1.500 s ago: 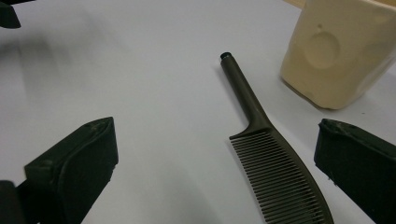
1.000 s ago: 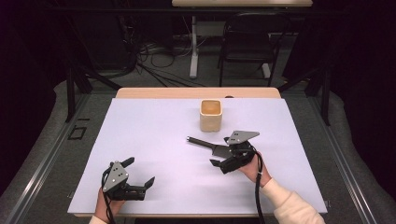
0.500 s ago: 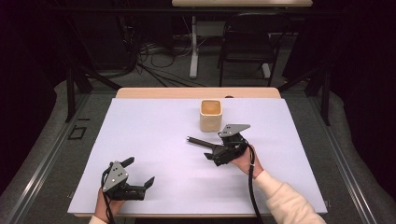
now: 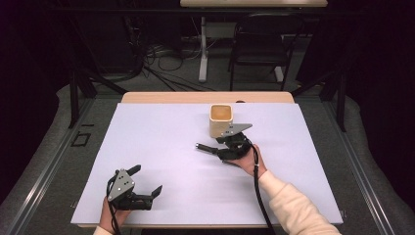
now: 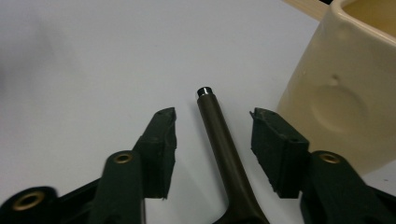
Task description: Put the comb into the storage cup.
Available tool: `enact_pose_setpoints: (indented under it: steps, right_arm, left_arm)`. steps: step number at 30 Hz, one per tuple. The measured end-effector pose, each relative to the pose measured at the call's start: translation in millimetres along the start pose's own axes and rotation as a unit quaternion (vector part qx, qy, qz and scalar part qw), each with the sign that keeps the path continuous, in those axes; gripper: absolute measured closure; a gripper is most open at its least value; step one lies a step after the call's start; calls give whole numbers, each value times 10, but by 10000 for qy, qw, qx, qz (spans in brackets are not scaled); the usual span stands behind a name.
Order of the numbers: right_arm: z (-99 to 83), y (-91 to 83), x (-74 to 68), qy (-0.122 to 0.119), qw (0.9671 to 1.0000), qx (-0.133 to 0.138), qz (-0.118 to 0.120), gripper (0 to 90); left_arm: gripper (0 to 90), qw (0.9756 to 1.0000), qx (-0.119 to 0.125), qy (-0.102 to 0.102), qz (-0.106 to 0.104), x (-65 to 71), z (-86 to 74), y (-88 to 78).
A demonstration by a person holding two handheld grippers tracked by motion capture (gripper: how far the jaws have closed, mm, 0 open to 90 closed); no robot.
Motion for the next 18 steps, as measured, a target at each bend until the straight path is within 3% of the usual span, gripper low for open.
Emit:
enact_pose_setpoints:
  steps: [4,11,18]
  right_arm:
    - [29,118,39,-43,9999,-118,-55,718]
    - [60,275,80,-130,9993,-278,-204,893]
    - [73,406,100,-141,9987,-410,-262,900]
  left_arm:
    - [0,10000,6,-1,-10,1,0,-1]
    - [0,10000,-7,0,-17,-1,-2,1]
    - [0,10000,-12,-5,-24,2,-3,3]
Point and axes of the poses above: each handheld gripper's, and its own axes: y roughly forward along the jaws, z roughly out of its top, x roughly to its right, the point moved 10 cm from there along y, roughly forward along the jaws, and after that the axes turned 3 degrees about y, right-handed, at the moved point
